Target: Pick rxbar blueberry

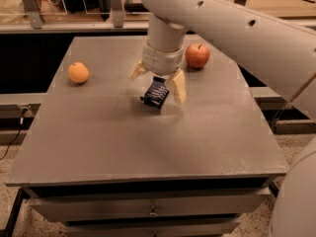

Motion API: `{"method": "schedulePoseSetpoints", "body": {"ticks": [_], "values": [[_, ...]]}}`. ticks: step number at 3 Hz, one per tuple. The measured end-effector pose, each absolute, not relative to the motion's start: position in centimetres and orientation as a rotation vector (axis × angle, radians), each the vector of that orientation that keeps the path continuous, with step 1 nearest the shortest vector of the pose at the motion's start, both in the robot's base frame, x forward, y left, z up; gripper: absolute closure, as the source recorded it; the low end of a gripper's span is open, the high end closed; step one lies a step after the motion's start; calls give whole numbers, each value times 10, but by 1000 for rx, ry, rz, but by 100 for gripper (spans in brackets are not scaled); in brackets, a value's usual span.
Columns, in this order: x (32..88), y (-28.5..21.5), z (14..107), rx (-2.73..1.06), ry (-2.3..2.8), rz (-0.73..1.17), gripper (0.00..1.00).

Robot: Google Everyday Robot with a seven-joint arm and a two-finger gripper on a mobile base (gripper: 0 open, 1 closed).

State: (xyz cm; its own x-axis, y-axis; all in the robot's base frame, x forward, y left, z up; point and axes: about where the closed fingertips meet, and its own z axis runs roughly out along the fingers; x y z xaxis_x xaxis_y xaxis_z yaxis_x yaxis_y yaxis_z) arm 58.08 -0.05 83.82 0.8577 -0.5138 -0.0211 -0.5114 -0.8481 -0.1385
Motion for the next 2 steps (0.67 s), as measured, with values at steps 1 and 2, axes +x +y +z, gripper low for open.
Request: {"method": "schedulePoseSetpoints", "body": {"ticks": [1, 2], "values": [[574, 6, 832, -2922, 785, -48, 39], [566, 9, 829, -2948, 760, -68, 62]]}}
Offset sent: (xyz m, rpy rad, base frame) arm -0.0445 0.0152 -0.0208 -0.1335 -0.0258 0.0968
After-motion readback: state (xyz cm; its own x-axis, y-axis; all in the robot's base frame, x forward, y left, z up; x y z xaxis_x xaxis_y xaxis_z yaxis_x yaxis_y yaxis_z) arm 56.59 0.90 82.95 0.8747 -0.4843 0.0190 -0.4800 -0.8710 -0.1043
